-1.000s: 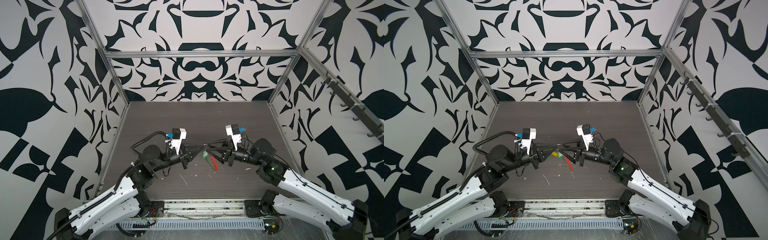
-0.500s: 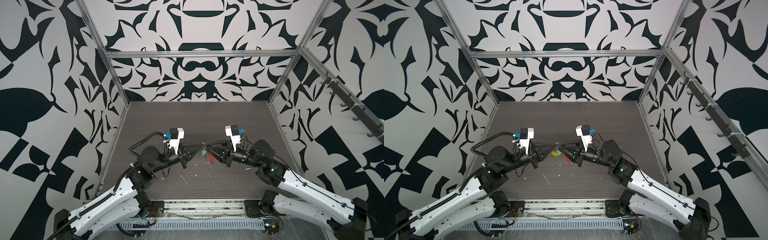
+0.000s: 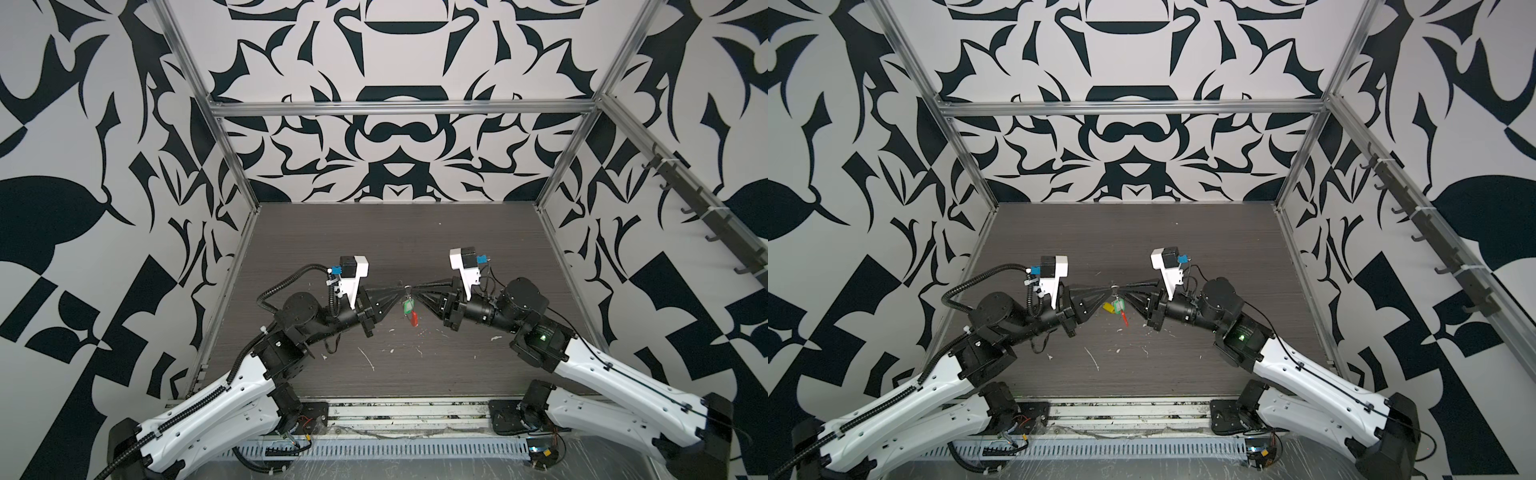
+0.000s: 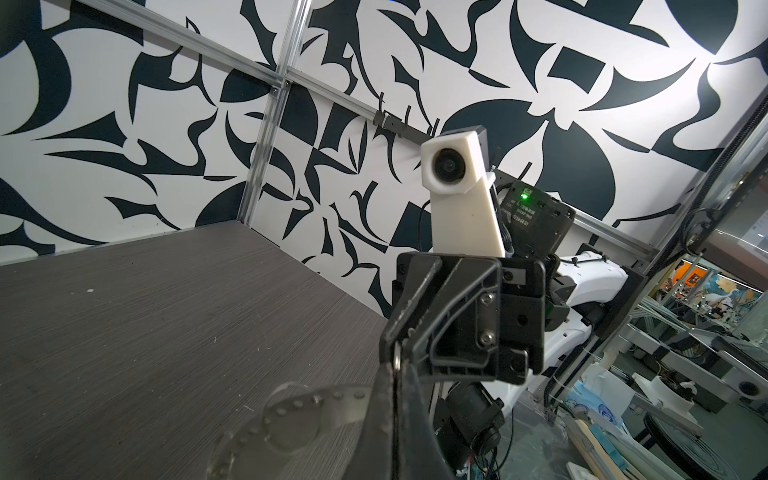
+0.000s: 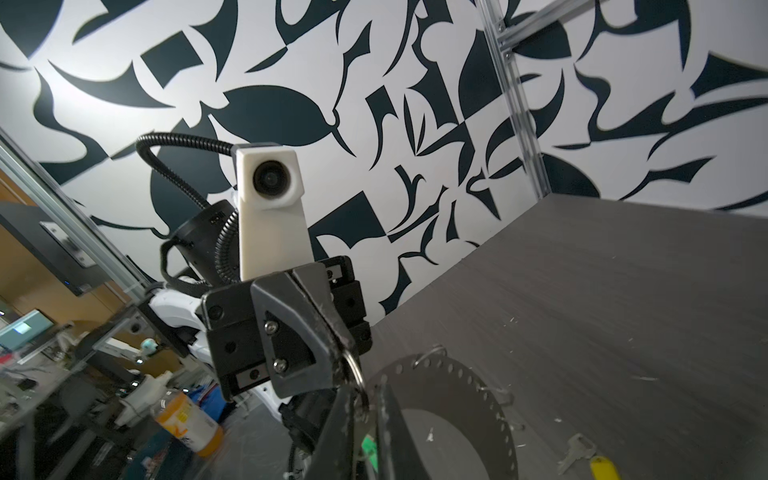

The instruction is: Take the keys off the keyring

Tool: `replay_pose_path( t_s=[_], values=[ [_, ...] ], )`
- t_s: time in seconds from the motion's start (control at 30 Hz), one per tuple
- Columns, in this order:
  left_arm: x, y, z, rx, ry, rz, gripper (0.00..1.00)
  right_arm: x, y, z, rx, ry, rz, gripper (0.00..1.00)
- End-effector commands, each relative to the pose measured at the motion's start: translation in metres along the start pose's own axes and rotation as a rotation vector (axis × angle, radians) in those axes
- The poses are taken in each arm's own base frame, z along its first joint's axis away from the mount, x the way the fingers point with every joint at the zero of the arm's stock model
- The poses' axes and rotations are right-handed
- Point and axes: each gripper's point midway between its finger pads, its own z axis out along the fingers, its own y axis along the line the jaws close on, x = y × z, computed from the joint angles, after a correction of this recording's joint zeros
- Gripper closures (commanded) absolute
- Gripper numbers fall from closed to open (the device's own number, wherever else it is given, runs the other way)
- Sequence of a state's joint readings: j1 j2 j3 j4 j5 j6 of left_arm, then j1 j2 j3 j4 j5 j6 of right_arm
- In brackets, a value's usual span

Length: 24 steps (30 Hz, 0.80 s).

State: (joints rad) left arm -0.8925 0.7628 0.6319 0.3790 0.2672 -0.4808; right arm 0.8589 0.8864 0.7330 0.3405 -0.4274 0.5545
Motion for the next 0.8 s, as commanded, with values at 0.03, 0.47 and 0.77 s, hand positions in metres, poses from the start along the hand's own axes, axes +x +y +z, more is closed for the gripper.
replay_pose_path(
  t_s=[0.03, 0.47, 0.77],
  values=[
    [-0.007, -0.007, 0.001, 0.027, -0.016, -0.001, 1.00, -0.027, 0.022, -0.003, -0.054, -0.064, -0.041, 1.00],
    [-0.002, -0.006, -0.018, -0.054, 0.076, 0.008, 0.45, -0.005, 0.021, -0.019, 0.049, 0.190, -0.163, 1.00],
    [0.018, -0.026, -0.012, 0.052, 0.273, 0.017, 0.48, 0.007, 0.041, -0.031, -0.031, 0.351, -0.271, 1.00]
  ],
)
